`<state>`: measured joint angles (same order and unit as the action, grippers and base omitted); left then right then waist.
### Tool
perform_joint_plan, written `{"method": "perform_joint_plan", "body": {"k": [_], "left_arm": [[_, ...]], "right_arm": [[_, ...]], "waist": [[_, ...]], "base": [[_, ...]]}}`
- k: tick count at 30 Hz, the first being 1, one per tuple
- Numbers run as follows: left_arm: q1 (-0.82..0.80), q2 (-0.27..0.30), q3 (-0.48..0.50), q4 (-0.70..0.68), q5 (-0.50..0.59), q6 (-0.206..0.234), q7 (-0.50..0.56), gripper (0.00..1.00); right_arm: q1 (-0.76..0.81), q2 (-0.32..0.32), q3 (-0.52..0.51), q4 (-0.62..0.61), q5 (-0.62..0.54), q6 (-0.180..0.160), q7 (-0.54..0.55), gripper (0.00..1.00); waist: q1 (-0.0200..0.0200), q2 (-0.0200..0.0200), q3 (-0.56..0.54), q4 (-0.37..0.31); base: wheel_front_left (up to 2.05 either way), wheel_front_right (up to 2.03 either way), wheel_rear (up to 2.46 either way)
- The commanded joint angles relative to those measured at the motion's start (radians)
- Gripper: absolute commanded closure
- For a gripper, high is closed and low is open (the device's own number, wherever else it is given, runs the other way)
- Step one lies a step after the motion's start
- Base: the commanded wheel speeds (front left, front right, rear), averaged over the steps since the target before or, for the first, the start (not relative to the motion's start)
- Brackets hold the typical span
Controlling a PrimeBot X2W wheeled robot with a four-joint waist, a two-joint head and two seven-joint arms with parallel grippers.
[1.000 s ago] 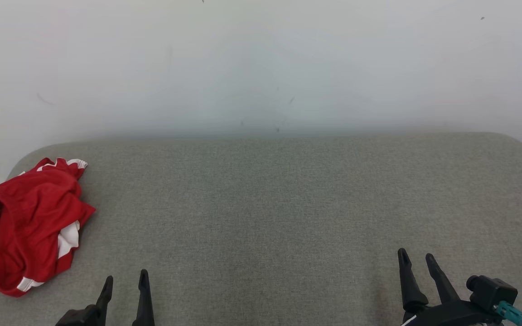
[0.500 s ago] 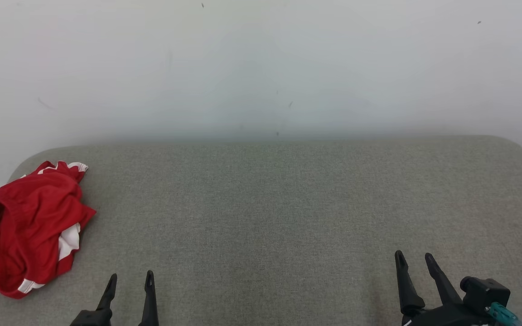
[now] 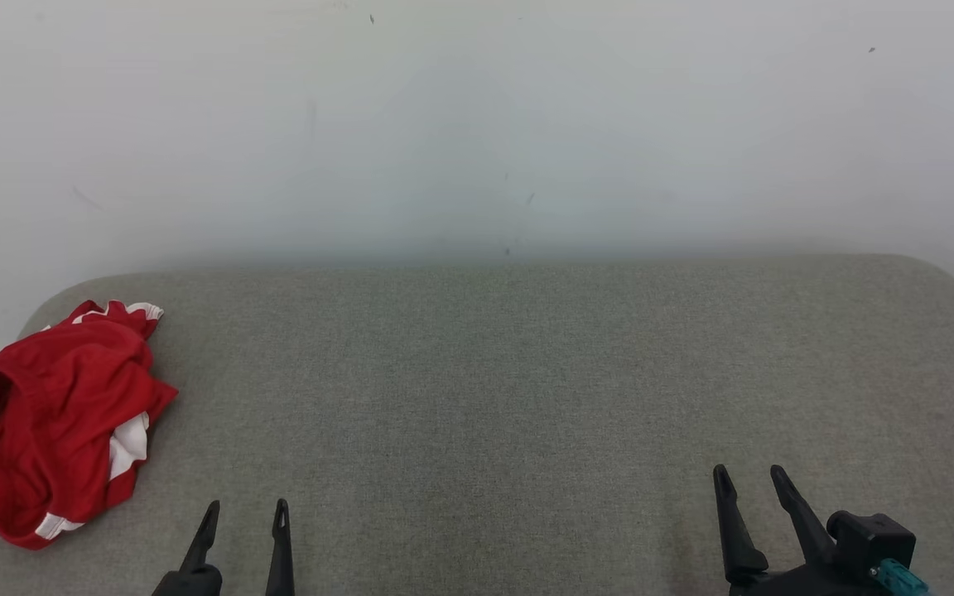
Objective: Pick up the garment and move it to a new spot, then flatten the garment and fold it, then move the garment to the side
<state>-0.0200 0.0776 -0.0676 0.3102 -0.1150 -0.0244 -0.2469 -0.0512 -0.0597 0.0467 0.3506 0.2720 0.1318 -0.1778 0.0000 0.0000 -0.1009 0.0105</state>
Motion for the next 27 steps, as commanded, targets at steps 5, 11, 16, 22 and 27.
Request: {"method": "perform_joint_plan", "body": {"k": [5, 11, 16, 22, 27], "left_arm": [[0.014, 0.0, 0.0, 0.003, 0.054, 0.006, -0.018, 0.0], [0.012, -0.003, 0.005, 0.006, 0.051, 0.002, -0.019, 0.0], [0.01, -0.005, 0.007, 0.008, 0.048, -0.001, -0.019, 0.0], [0.008, -0.012, 0.021, 0.01, 0.022, -0.008, -0.019, 0.0], [0.004, -0.017, 0.024, 0.021, -0.002, -0.016, -0.019, 0.0]], "right_arm": [[0.005, 0.002, 0.007, 0.003, -0.048, -0.002, -0.018, 0.0], [0.006, 0.003, 0.009, 0.004, -0.049, -0.002, -0.017, 0.0], [0.006, 0.004, 0.006, 0.003, -0.051, -0.002, -0.017, 0.0], [0.009, 0.005, 0.007, 0.003, -0.054, -0.002, -0.015, 0.0], [0.013, 0.0, 0.01, 0.0, -0.075, -0.002, -0.005, 0.0]], "waist": [[0.0, 0.0, -0.005, -0.001], [0.0, 0.0, -0.005, -0.001], [0.0, 0.0, -0.005, 0.0], [0.0, 0.0, -0.006, 0.003], [0.0, 0.0, -0.008, 0.017]], "base": [[0.0, 0.0, 0.0], [0.0, 0.0, 0.0], [0.0, 0.0, 0.0], [0.0, 0.0, 0.0], [0.0, 0.0, 0.0]]}}
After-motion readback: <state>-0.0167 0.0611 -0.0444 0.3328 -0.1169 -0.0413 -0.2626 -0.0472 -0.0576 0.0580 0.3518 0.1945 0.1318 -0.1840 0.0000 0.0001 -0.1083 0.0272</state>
